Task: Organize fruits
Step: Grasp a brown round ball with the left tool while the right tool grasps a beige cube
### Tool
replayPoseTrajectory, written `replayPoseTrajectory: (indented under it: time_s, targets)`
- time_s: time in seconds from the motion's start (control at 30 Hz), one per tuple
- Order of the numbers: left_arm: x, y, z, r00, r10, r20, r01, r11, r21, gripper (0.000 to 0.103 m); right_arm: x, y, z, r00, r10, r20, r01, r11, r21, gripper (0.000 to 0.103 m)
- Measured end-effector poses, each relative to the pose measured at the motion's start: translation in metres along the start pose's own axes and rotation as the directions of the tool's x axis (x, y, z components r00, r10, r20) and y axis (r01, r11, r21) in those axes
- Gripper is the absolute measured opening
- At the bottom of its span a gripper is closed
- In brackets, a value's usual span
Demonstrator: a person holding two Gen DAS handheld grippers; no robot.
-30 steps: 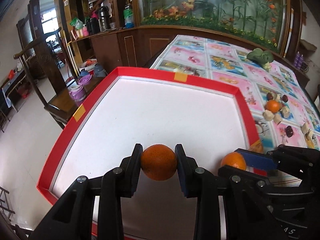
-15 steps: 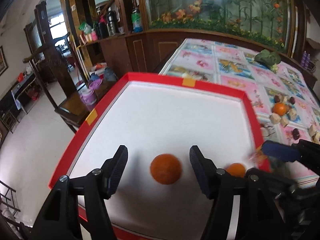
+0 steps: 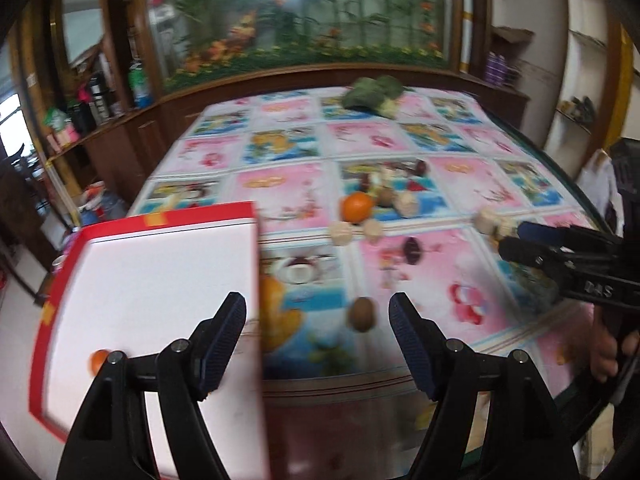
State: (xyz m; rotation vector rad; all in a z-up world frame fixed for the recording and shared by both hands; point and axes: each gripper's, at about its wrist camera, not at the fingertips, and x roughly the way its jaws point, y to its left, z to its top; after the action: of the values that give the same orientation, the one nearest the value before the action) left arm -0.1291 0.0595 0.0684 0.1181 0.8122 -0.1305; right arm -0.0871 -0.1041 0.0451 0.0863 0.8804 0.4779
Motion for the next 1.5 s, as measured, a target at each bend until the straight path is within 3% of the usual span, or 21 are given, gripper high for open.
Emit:
replayPoseTrajectory:
  time_s: [0.23,0.5,0.57,0.7,0.87,1.1,1.37,1.5]
  targets:
    - [0.027,-0.017,-0.003,0.994,0.007,-0.108,-0.003,0.999,0.037,0.074,-0.012,-0.068,-0.005,0.981,-0.18,-0.076,0.182,0.983,0.013,0.061]
    - [0.045,-0.01,-0.004,0.986,0.014,-0.169,-0.01,1.0,0.026,0.074,0.016,-0.079,0.003,0.971,-0.202,-0.128,0.195,0.979,-0.066,0.061]
    - [0.049,-0.011,-0.003,0.983,-0.009,-0.183,0.014,1.0,0.027,0.073,0.021,-0.077,0.005,0.971,-0.197,-0.134,0.187,0.979,-0.083,0.053]
    - [0.056,-0.014,-0.001,0.981,-0.014,-0.193,0.022,0.999,0.039,0.061,0.029,-0.074,0.009,0.968,-0.212,-0.136,0.197,0.974,-0.116,0.038]
    - [0.066,-0.018,-0.003,0.975,-0.036,-0.217,0.046,0.998,0.041,0.042,0.027,-0.078,0.009,0.97,-0.21,-0.12,0.198,0.975,-0.101,0.031]
    - [0.064,-0.02,-0.005,0.977,-0.083,-0.195,0.088,0.996,0.019,0.023,0.02,-0.084,0.01,0.982,-0.157,-0.107,0.153,0.987,-0.043,0.031]
    - [0.036,-0.016,-0.003,0.994,-0.072,-0.079,0.072,0.997,-0.007,0.022,0.009,-0.09,0.014,0.983,-0.178,-0.038,0.178,0.984,0.01,0.031]
    - [0.016,-0.007,0.0,1.0,-0.013,-0.002,0.013,1.0,-0.001,0.022,-0.001,-0.093,0.018,0.984,-0.176,0.018,0.175,0.983,0.058,0.031]
